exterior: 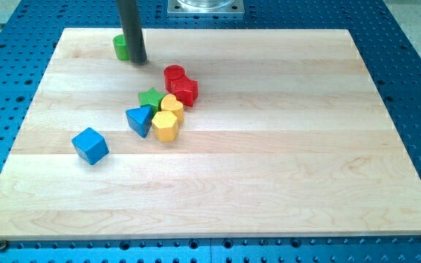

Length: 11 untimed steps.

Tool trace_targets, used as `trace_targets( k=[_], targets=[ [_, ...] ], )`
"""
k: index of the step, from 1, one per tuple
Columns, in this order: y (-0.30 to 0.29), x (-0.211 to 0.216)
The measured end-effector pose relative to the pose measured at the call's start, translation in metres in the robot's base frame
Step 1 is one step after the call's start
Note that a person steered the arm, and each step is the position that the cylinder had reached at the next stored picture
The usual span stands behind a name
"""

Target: Move the yellow hexagon towards top right corner of the board

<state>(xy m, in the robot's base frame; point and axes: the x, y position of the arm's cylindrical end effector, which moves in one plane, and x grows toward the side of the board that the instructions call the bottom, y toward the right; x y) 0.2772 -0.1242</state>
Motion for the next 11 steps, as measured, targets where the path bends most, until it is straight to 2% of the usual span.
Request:
trace_targets(
  k=[1,2,3,4,5,6,8,10,11],
  targets=[
    [-0.054,-0.008],
    [-0.084,-0.001],
    [-0.136,0.029],
    [-0.049,0.052],
    [0.036,0.103],
    [0.117,0.122],
    [0.218,0.129],
    [0.140,0.021],
    [0.137,0.073]
  ],
)
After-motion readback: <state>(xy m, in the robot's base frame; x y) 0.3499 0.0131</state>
